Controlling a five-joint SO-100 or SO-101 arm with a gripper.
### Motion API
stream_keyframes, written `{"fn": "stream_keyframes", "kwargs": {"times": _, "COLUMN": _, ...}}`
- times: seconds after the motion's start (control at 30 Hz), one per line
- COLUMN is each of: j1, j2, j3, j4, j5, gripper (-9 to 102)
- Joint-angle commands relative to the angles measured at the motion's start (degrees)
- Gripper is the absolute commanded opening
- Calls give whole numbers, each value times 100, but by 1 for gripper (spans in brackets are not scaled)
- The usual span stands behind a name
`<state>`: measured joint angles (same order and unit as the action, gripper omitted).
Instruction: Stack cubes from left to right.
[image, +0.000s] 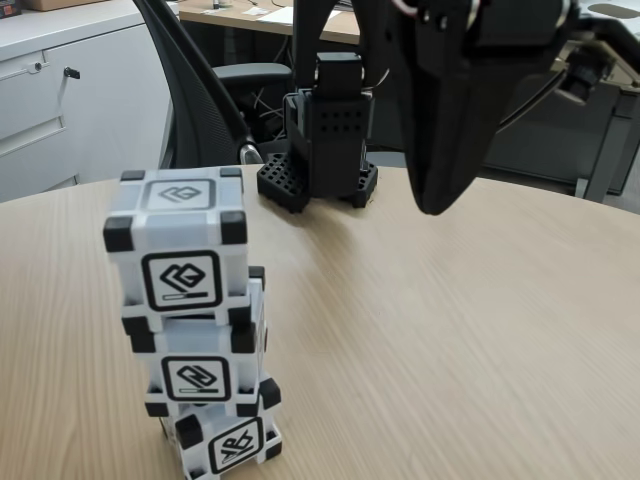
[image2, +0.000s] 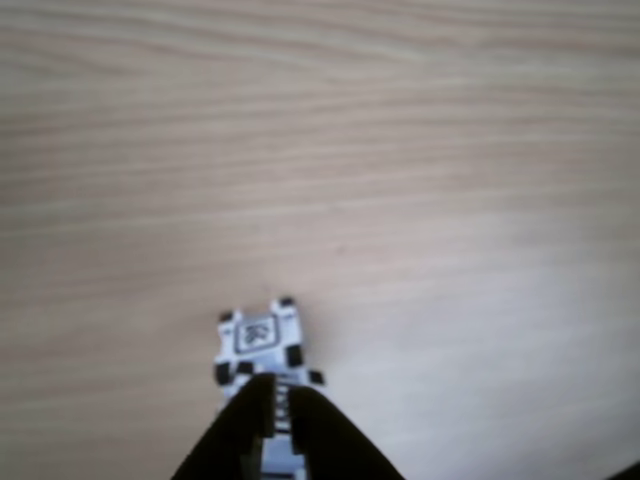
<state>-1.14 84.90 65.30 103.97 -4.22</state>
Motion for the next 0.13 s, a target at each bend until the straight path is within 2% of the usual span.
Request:
{"fn": "stream_keyframes", "kwargs": {"times": 0.0, "j1": 44, "j2": 149, "j3": 0, "j4": 44, "j5": -53, "gripper": 0}}
{"fn": "stream_keyframes", "kwargs": {"times": 0.1, "j1": 53, "j2": 149, "j3": 0, "j4": 44, "j5": 9, "gripper": 0}}
